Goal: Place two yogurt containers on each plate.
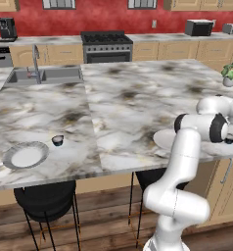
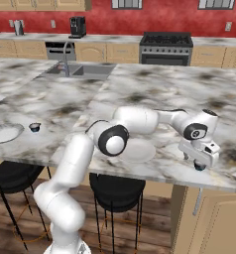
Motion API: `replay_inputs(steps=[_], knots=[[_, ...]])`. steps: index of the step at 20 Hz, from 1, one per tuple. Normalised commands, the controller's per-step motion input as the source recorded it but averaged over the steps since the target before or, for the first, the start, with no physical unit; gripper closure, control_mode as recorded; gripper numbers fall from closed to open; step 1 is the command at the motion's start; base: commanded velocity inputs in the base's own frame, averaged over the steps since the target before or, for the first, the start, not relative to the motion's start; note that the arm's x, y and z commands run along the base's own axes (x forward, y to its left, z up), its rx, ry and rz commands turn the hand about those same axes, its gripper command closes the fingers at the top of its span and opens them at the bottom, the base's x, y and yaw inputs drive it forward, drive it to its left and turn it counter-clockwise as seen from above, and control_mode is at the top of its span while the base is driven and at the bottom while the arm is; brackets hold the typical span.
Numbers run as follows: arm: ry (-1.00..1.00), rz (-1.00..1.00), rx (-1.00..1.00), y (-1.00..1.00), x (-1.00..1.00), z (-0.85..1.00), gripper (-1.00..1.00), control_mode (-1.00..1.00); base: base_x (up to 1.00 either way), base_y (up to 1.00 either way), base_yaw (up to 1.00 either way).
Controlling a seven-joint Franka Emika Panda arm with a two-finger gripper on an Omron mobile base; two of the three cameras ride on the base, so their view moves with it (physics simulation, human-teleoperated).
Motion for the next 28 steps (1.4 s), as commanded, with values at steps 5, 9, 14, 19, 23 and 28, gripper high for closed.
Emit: replay_inputs(steps=[5,9,14,19,23,28], knots=[[0.0,0.0,0.0,-0.09,0.32,-0.21,-1.0,-1.0,0.0,0.0,0.0],[0.0,0.0,0.0,-0.13,0.2,-0.2,-1.0,-1.0,0.0,0.0,0.0],[0.0,0.0,0.0,-0.19,0.09,-0.19,-1.0,-1.0,0.0,0.0,0.0],[0.0,0.0,0.0,-0.19,0.03,-0.17,-1.0,-1.0,0.0,0.0,0.0],[0.0,0.0,0.0,-0.1,0.11,-0.19,-1.0,-1.0,0.0,0.0,0.0],[0.0,0.0,0.0,-0.02,0.04,-0.15,-1.0,-1.0,0.0,0.0,0.0]])
